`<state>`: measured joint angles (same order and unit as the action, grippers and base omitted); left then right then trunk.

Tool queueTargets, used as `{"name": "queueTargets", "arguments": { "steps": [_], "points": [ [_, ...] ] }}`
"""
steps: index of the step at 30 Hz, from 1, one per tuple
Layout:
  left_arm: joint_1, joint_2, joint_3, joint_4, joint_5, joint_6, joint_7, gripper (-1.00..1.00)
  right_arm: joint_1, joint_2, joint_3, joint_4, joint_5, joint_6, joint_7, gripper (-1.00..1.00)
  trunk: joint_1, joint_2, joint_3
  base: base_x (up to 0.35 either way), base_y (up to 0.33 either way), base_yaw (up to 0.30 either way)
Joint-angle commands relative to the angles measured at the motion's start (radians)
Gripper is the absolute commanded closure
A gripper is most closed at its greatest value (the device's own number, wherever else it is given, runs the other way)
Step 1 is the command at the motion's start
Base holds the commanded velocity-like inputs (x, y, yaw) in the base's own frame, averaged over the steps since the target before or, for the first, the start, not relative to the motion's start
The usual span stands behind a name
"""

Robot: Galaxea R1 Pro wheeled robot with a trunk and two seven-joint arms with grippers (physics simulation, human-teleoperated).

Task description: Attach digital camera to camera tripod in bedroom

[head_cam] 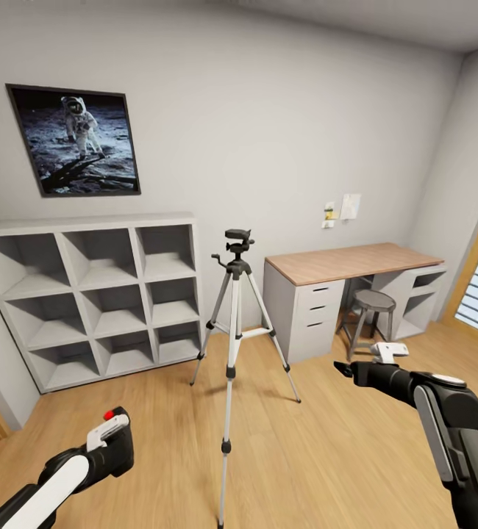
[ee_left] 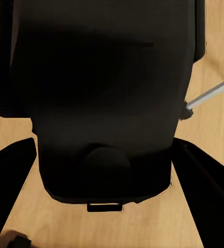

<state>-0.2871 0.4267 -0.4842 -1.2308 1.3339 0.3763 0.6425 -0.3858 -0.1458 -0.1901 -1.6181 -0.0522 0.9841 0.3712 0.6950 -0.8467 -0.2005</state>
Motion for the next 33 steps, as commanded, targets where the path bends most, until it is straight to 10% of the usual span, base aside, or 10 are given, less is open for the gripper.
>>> {"name": "queueTargets", "arguments": {
  "steps": [1,8,12,33],
  "points": [
    [0.002,0.0,-0.003,0.0,-0.001,-0.009,0.007,1.0,0.001,-0.002,0.0,-0.001,-0.005,0.006,0.0,-1.0,-0.004,0.006,0.002,0.0,0.0,0.0],
    [0.015,-0.005,-0.003,0.017,-0.02,-0.039,-0.014,1.0,0.008,-0.011,0.0,0.0,-0.005,0.004,0.001,-1.0,-0.031,0.055,0.024,0.0,0.0,0.0],
    [0.018,-0.008,0.0,0.118,-0.023,-0.047,-0.193,1.0,0.018,-0.012,0.0,0.0,-0.005,-0.046,0.0,-1.0,-0.046,0.083,0.036,0.0,0.0,0.0],
    [0.019,-0.016,-0.001,0.125,-0.025,-0.05,-0.209,1.0,0.04,-0.014,0.001,0.0,-0.005,-0.051,0.0,-1.0,-0.126,0.23,0.102,0.0,0.0,0.0]
  ]
}}
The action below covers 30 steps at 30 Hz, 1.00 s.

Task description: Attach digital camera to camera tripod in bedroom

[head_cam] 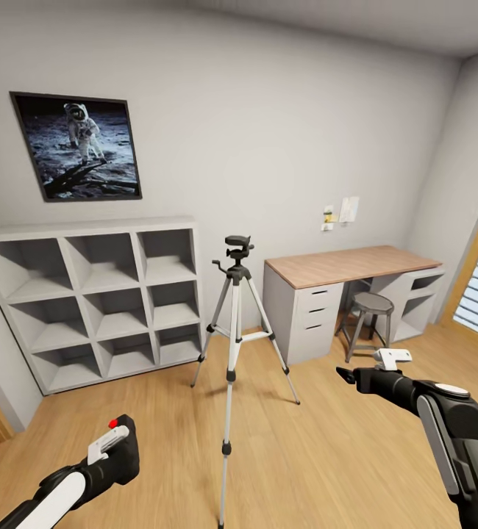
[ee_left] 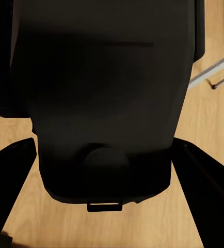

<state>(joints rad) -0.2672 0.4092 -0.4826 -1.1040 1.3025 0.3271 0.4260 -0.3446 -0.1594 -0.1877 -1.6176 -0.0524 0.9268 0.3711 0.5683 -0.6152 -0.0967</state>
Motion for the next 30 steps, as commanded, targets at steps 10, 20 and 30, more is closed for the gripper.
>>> {"name": "queueTargets", "arguments": {
  "steps": [10,20,30],
  "points": [
    [-0.001,0.0,0.0,0.002,0.009,0.001,0.006,1.0,0.0,0.0,-0.001,-0.001,-0.005,0.006,0.0,-1.0,-0.038,0.069,0.03,0.0,0.0,0.0],
    [-0.001,-0.008,-0.003,0.011,0.006,0.0,0.008,1.0,0.001,0.0,0.0,-0.001,-0.004,0.006,0.001,-1.0,-0.076,0.139,0.061,0.0,0.0,0.0],
    [-0.001,-0.009,0.006,0.012,0.013,0.002,0.002,1.0,0.001,0.0,0.0,-0.001,-0.004,0.006,0.0,-1.0,-0.115,0.209,0.092,0.0,0.0,0.0]
  ]
}}
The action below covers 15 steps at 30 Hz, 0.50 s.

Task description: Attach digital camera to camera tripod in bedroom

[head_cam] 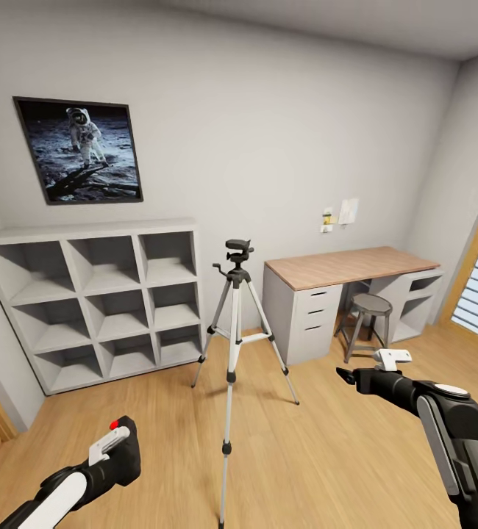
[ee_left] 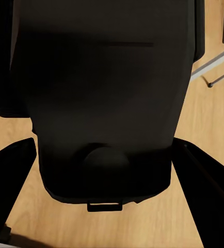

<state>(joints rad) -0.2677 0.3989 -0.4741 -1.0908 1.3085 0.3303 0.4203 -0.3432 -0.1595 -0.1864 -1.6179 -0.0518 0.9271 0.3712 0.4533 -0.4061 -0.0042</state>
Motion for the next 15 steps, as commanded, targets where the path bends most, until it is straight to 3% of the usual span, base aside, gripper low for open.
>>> {"name": "queueTargets", "arguments": {
  "steps": [1,15],
  "points": [
    [-0.001,0.001,-0.002,-0.001,0.008,-0.001,0.007,1.0,0.0,0.0,-0.001,0.0,-0.005,0.006,0.0,-1.0,-0.003,0.006,0.003,0.0,0.0,0.0],
    [-0.001,0.005,0.001,0.0,0.012,-0.001,0.01,1.0,0.027,0.001,0.011,-0.001,-0.005,0.005,0.0,-1.0,-0.003,0.006,0.003,0.0,0.0,0.0]
  ]
}}
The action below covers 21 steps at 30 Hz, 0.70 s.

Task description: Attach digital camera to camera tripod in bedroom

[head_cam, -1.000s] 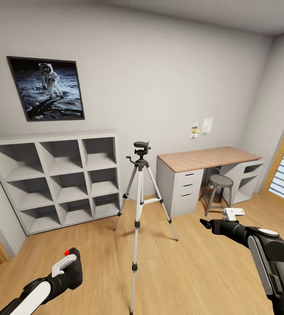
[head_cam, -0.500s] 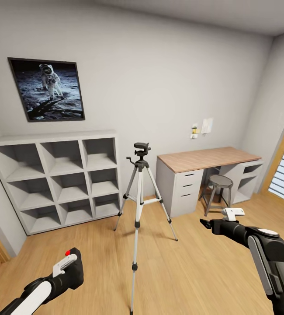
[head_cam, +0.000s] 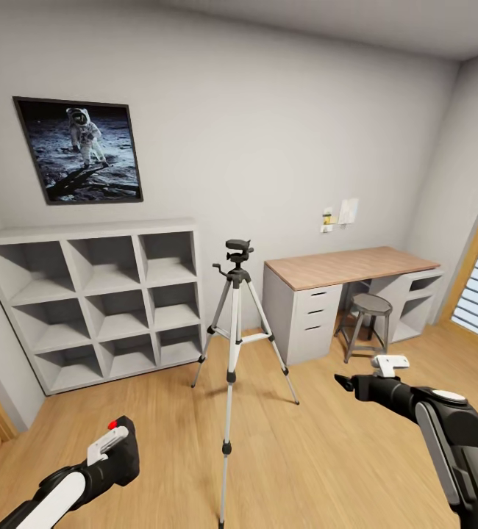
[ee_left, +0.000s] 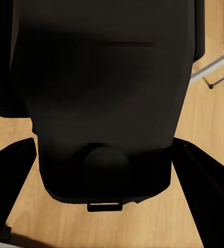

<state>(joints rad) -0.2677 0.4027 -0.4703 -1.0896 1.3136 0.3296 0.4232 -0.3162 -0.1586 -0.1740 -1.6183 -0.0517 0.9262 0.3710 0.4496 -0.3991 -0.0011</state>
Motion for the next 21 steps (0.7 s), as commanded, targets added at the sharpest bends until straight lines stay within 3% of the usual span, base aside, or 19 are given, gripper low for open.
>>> {"name": "queueTargets", "arguments": {
  "steps": [1,8,9,10,12,21],
  "points": [
    [-0.001,0.001,-0.003,-0.001,0.007,-0.001,0.008,1.0,0.005,0.0,0.001,0.0,-0.005,0.005,0.0,-1.0,0.0,-0.001,0.0,0.0,0.0,0.0],
    [-0.001,0.001,-0.002,-0.002,0.002,-0.002,0.012,1.0,0.025,-0.001,0.009,-0.001,-0.004,0.005,0.0,-1.0,0.0,-0.001,0.0,0.0,0.0,0.0],
    [0.008,0.003,-0.004,-0.007,-0.004,-0.004,0.014,1.0,0.027,0.0,0.045,-0.001,-0.004,0.005,0.0,-1.0,0.0,-0.001,0.0,0.0,-0.146,0.0],
    [0.01,0.004,-0.004,-0.007,-0.005,-0.004,0.015,1.0,0.027,0.0,0.05,-0.001,-0.004,0.005,0.0,-1.0,0.0,-0.001,0.0,0.0,-0.182,0.0],
    [0.015,0.006,-0.004,-0.007,-0.006,-0.004,0.019,1.0,0.028,-0.006,0.067,0.0,-0.004,0.006,0.0,-1.0,0.0,-0.001,0.0,0.0,-0.254,0.0],
    [0.016,0.008,-0.003,-0.005,-0.005,-0.004,0.02,1.0,0.028,-0.012,0.072,0.0,-0.004,0.006,0.0,-1.0,0.0,-0.001,0.0,0.0,-0.316,0.068]
  ]
}}
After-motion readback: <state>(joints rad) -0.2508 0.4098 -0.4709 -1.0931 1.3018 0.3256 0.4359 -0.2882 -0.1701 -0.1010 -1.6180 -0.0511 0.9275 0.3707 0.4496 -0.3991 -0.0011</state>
